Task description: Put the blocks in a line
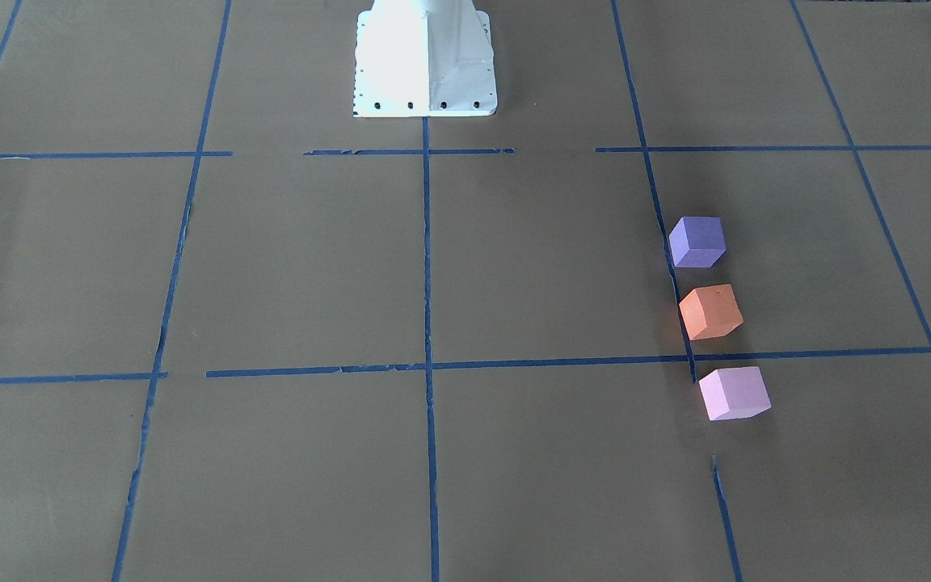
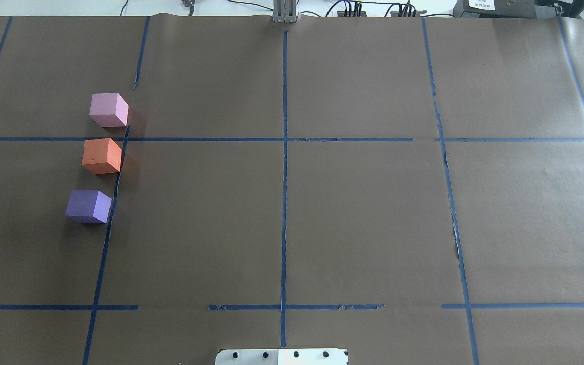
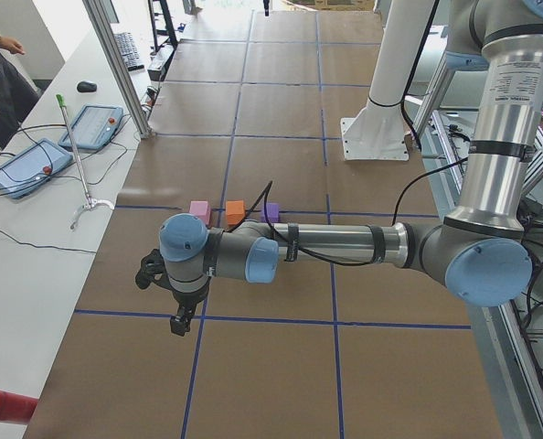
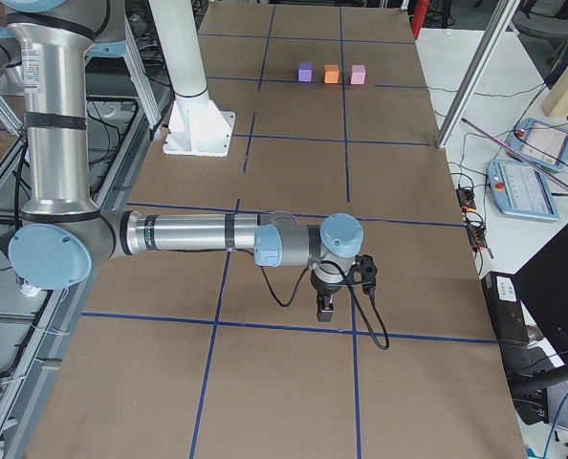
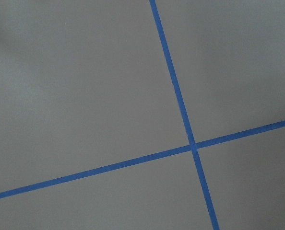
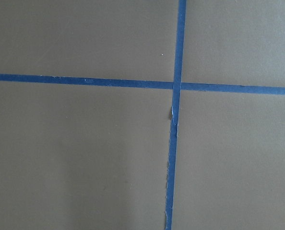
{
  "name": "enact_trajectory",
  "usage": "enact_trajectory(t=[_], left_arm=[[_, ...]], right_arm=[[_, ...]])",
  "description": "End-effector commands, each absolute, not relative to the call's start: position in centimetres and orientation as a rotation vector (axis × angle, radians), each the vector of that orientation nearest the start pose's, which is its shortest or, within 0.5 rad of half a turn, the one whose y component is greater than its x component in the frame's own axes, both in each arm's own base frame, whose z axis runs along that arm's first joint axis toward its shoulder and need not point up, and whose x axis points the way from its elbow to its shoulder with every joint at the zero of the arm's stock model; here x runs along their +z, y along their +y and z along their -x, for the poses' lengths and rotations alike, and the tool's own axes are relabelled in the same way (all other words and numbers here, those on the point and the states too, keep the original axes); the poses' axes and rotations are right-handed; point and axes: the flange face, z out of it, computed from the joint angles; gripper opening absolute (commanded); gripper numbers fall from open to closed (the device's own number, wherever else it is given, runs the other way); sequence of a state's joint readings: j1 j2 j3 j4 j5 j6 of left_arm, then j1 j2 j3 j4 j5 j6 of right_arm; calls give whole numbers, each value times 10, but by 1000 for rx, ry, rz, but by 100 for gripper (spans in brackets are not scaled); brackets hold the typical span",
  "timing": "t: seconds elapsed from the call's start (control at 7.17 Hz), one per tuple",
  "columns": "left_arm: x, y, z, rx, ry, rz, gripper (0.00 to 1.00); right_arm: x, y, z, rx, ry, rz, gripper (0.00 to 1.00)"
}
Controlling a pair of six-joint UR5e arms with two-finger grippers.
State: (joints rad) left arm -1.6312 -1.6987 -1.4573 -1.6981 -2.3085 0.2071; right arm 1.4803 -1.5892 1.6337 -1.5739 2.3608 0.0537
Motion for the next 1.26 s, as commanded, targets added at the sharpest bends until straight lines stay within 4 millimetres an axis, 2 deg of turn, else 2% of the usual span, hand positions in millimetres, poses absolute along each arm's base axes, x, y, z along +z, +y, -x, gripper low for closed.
enact_trajectory(t=[0.0, 0.42, 0.56, 0.7, 1.12], left_arm=[[634, -553, 101, 192, 712, -240, 100], [637, -552, 101, 184, 721, -223, 100], [641, -551, 100, 149, 732, -172, 100], [633, -556, 98, 58, 761, -103, 100], [636, -553, 98, 37, 770, -55, 100]], right_arm=[[636, -490, -18, -51, -791, 19, 100], [636, -490, -18, -51, -791, 19, 100], [636, -490, -18, -51, -791, 18, 100], [636, -490, -18, -51, -791, 18, 100], [636, -490, -18, -51, -791, 18, 100]])
